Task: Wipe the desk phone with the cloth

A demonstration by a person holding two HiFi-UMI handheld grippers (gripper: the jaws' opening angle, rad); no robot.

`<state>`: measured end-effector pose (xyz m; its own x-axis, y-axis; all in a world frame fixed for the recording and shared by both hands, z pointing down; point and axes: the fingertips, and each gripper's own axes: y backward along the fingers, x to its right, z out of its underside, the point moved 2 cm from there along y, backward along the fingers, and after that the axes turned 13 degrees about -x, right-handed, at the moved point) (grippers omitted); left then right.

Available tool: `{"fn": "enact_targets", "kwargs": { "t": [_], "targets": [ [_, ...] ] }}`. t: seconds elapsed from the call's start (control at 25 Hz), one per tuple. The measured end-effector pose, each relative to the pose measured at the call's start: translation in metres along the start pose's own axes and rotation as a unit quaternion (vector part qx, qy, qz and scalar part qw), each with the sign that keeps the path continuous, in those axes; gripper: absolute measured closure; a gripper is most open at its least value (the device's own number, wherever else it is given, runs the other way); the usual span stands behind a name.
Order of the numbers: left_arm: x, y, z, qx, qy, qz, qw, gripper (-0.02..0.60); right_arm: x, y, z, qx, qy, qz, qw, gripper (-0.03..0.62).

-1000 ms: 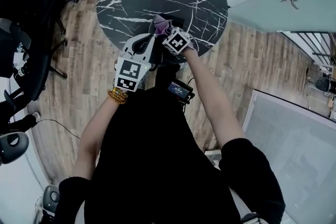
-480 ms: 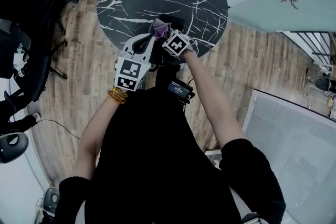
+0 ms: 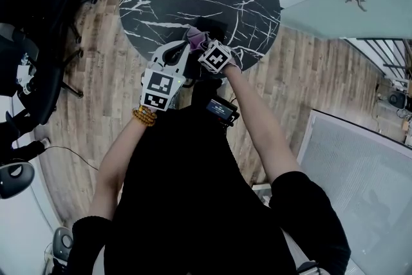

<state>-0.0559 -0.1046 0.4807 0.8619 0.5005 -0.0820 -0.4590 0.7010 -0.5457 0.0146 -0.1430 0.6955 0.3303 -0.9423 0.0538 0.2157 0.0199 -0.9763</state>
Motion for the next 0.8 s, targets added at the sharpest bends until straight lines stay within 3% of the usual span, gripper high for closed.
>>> {"fn": "enact_targets", "kwargs": {
  "t": [0.8],
  "targets": [
    [0.001,-0.002,0.005,-0.011,0.004,0.001,0.9999,0.569,-0.036,-0.013,0.010,-0.020,0.019,-0.040,0.999,0.540]
  ]
}}
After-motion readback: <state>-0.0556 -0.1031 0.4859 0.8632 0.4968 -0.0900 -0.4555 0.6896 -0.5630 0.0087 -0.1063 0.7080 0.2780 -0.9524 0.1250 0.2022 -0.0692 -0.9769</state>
